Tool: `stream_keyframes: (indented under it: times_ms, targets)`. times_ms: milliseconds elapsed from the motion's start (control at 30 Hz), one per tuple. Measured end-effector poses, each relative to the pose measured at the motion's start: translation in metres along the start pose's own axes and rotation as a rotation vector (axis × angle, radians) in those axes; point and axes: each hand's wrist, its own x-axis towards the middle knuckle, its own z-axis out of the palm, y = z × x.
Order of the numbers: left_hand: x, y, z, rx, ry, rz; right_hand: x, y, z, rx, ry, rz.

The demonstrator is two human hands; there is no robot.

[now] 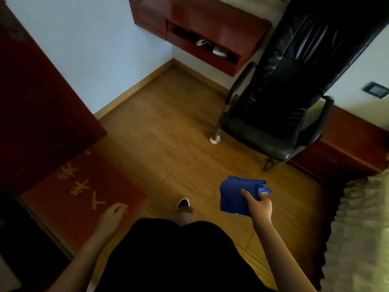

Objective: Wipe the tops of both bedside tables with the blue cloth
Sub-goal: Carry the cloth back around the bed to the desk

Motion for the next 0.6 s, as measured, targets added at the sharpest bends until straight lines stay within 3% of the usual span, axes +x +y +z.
stream_keyframes:
  times_ms: [333,600]
  targets:
    - [0.152,0.267,0.015,0.151,-0.125,0.280,0.129,-0.100,0.003,0.010,0.207,0.101]
    - [0.253,0.400,0.071,0.133,-0.227,0.280,0.270,-0.177,0.014,0.019,0.201,0.143]
